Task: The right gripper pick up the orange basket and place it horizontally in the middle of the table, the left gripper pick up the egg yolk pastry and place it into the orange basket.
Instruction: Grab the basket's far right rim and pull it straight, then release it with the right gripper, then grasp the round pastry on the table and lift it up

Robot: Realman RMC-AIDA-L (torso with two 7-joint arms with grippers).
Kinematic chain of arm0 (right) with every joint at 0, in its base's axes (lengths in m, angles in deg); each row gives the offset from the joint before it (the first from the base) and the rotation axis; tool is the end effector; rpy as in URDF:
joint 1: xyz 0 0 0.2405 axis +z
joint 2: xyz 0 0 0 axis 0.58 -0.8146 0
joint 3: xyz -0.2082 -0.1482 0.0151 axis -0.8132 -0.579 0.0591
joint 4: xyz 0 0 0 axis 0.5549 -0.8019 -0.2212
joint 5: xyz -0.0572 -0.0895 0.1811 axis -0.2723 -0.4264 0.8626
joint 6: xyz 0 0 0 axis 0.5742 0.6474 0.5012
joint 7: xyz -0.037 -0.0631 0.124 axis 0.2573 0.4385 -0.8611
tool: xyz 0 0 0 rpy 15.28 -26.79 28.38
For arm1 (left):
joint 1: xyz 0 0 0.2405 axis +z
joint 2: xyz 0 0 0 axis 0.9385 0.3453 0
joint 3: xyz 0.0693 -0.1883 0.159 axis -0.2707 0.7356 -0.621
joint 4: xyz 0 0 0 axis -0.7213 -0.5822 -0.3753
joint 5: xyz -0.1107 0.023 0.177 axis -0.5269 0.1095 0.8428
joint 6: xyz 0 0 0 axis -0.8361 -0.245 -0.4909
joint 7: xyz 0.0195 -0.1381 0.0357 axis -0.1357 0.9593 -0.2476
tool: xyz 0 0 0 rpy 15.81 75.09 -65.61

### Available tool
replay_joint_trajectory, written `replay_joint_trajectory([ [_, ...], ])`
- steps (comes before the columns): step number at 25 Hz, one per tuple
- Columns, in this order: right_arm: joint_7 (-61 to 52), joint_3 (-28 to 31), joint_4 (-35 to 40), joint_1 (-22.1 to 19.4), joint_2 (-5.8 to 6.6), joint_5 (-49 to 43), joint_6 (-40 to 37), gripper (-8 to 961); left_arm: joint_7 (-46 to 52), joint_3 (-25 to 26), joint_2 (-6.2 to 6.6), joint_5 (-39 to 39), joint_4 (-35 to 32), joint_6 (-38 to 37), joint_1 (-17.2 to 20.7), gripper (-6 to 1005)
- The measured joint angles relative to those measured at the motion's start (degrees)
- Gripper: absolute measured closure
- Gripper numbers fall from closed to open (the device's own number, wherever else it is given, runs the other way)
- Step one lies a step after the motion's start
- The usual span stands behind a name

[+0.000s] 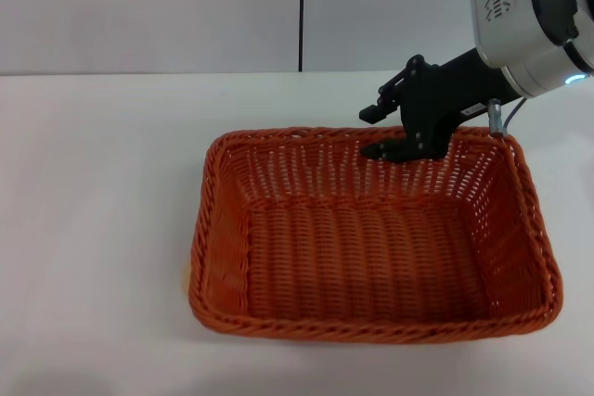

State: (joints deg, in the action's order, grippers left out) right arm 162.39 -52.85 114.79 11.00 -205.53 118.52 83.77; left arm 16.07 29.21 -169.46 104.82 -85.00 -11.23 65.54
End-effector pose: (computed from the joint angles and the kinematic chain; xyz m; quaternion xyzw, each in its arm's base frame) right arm 0.1477 0.3898 -0.0192 -0.9953 -0.0529 -0.0518 0.0618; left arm -0.3998 0.1706 0.0888 -0.5968 -0.2483 -0.4261 0.6330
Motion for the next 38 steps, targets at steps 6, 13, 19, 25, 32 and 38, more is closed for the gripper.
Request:
replay_joint_trajectory([
  [6, -2.0, -0.2, 1.8, -1.5, -0.06, 0.8, 0.6, 571, 0.0, -0.2, -0.01, 0.0, 0.1, -0.1, 0.1, 215],
  [13, -3.6, 0.0, 13.2, -8.8, -0.09, 10.1, 4.4, 362, -0.3, -6.3, 0.16, 0.0, -3.4, 0.2, 0.6, 215],
  [19, -3.2, 3.2, 26.2, -22.8, 0.14, 32.0, 5.7, 358, 5.8, -18.1, 0.85, 1.2, -14.0, 1.3, 2.1, 216],
  [25, -1.2, 9.3, 24.9, -33.3, 0.11, 50.2, 9.6, 358, 16.7, -19.2, 1.5, 15.1, -27.2, 2.4, 0.5, 216],
  [32, -0.6, 16.2, 16.2, -39.3, 0.02, 60.4, 17.6, 358, 20.8, -19.4, 0.6, 31.4, -33.9, 3.2, -5.9, 217],
  [38, 0.6, 16.9, 12.6, -42.0, -0.03, 63.0, 19.5, 358, 20.9, -20.1, -0.03, 41.5, -33.7, 3.8, -12.0, 217],
])
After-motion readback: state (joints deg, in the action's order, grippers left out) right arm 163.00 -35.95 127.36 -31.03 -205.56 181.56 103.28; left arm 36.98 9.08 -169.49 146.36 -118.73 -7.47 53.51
